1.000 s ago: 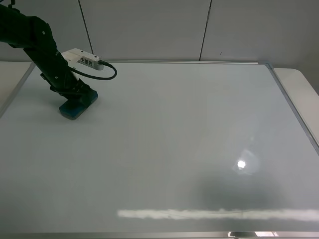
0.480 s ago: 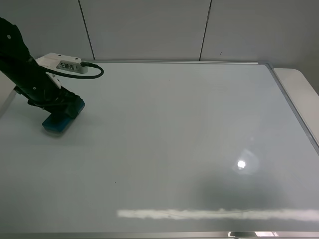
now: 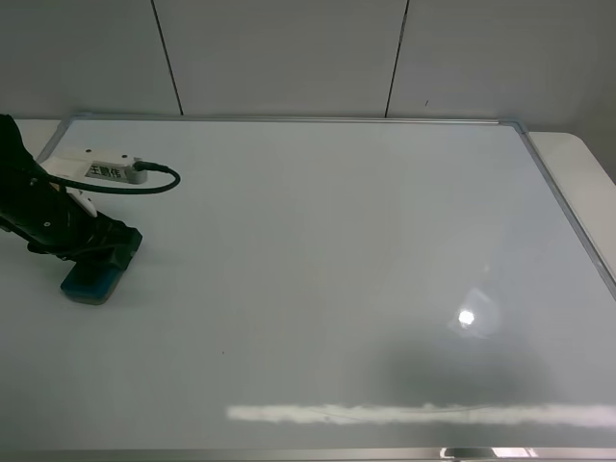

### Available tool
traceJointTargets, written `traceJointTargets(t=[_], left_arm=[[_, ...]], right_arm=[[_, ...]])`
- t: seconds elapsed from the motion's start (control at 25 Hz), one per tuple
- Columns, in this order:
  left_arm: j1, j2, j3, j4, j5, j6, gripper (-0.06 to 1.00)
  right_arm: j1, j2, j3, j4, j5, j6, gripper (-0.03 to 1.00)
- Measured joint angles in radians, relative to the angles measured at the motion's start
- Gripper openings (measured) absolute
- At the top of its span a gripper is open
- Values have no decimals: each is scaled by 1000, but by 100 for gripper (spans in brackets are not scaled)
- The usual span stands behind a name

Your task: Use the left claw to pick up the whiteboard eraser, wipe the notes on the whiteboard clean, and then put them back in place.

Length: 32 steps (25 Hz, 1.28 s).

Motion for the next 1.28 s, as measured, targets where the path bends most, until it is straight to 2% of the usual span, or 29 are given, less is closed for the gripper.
traceJointTargets(t=[0.56,0.64,0.72,0.8,1.08,1.28], left_arm=[[0,-1,1,22,-48,-14,56],[0,-3,1,22,-61,-14,68],[0,-3,1,22,-82,-14,87],[0,-3,1,22,-100,-17,95],[0,-17,1,22,-111,-18,99],[0,-165,2,22,-81,-19,99]], right_arm=[[0,0,0,0,0,0,99],[0,0,0,0,0,0,99],[0,0,0,0,0,0,99],[0,0,0,0,0,0,99],[0,0,0,0,0,0,99],[0,0,0,0,0,0,99]])
